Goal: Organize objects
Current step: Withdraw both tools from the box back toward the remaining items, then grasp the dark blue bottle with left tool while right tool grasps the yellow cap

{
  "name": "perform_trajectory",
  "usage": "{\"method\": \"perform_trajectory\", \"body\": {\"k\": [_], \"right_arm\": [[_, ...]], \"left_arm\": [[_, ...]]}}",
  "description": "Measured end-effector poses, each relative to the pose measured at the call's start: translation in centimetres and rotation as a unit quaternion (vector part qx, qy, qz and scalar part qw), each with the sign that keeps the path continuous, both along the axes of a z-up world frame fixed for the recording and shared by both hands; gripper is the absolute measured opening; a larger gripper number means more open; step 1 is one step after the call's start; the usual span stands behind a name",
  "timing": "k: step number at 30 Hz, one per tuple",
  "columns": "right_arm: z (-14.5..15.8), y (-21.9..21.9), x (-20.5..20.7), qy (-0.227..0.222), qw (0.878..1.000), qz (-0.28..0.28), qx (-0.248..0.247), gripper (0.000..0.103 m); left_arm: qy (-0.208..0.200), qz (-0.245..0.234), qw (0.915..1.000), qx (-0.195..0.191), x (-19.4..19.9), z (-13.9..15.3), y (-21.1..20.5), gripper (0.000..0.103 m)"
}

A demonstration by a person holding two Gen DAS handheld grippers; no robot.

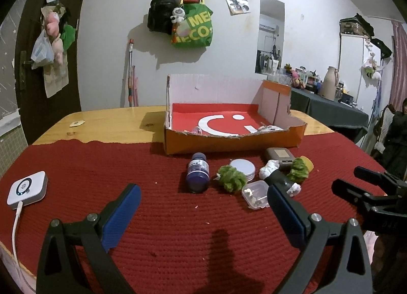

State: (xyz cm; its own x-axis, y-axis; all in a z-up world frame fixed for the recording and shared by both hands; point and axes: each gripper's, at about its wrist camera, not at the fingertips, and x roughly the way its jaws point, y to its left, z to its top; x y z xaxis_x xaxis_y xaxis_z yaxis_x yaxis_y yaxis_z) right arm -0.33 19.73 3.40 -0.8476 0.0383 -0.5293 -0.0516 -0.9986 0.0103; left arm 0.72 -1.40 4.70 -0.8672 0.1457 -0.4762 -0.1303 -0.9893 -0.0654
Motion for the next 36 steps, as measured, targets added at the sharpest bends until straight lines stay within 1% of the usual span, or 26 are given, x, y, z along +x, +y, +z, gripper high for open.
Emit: {"method": "perform_trajectory", "body": {"k": [3, 8, 15, 17, 22, 30, 34, 36], "right_arm": [[-0.1, 0.4, -0.6, -0.016, 1.000, 0.007, -0.002, 0.100], [0.1, 1.2, -1.7, -0.031, 1.000, 0.000, -0.004, 0.100], [0.4, 2.5, -4.0, -0.069, 0.998, 0.006, -0.014, 0.100], [0.4, 2.8, -4.8, -0.082, 0.996, 0.012, -0.015, 0.100], [-0.1, 3.2, -6.4, -0.111, 0.994, 0.011, 0.004, 0.100], [-1.0, 3.6, -8.2, -0.135, 0.990, 0.005, 0.032, 0.100], [-1.1, 4.2, -8.9, -0.149, 0.987, -0.017, 0.061, 0.100], [-1.1, 4.7, -9.2, -0.156, 0.985, -0.017, 0.066, 0.100]], "left_arm": [[-0.004, 0.001, 1.0000, -0.003, -0.3, 0.2, 0.0, 0.101], [-0.012, 0.002, 0.9999, -0.012, -1.2, 0.7, -0.2, 0.101], [-0.056, -0.008, 0.9983, -0.016, -4.1, 0.8, -0.7, 0.101], [-0.061, -0.014, 0.9978, -0.020, -4.7, 0.9, -0.8, 0.101], [-0.068, -0.014, 0.9965, -0.046, -5.7, 0.7, -0.9, 0.101], [-0.093, -0.015, 0.9942, -0.050, -6.9, -0.6, -1.3, 0.101], [-0.104, -0.018, 0.9929, -0.054, -7.5, -1.0, -1.4, 0.101], [-0.108, -0.020, 0.9923, -0.057, -7.7, -1.1, -1.4, 0.101]]}}
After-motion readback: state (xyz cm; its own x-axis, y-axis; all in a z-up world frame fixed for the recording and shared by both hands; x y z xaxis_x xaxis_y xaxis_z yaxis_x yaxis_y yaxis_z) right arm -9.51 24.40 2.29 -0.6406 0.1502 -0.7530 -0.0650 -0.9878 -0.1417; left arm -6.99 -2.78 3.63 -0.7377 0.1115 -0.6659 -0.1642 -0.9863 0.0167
